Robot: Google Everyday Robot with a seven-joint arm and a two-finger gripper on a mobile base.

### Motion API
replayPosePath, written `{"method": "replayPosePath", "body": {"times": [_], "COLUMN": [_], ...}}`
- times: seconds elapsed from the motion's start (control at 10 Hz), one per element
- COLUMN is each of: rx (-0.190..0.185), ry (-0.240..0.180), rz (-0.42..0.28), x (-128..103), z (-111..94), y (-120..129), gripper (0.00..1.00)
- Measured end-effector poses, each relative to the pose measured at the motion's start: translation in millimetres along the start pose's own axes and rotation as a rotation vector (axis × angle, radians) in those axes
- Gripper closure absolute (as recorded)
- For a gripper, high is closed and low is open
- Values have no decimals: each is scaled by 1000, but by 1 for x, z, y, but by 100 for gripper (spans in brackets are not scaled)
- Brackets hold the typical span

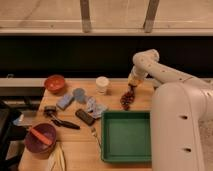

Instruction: Place apple in tray

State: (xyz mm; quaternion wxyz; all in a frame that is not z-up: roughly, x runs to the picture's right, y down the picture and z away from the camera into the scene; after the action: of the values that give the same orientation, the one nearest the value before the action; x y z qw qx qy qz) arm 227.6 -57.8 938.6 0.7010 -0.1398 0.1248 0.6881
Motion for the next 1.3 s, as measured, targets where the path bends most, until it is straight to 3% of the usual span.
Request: {"method": "replayPosePath", "body": {"times": [0.3, 0.5, 0.8, 1.3], "rx": [-31, -55, -101, -122], "ry": [29, 71, 141, 255], "rz": [-45, -124, -182, -179], "x": [-4, 8, 51, 132], "z": [-31, -53, -84, -133], "y": [4, 16, 32, 48], "gripper": [100, 100, 100, 100]}}
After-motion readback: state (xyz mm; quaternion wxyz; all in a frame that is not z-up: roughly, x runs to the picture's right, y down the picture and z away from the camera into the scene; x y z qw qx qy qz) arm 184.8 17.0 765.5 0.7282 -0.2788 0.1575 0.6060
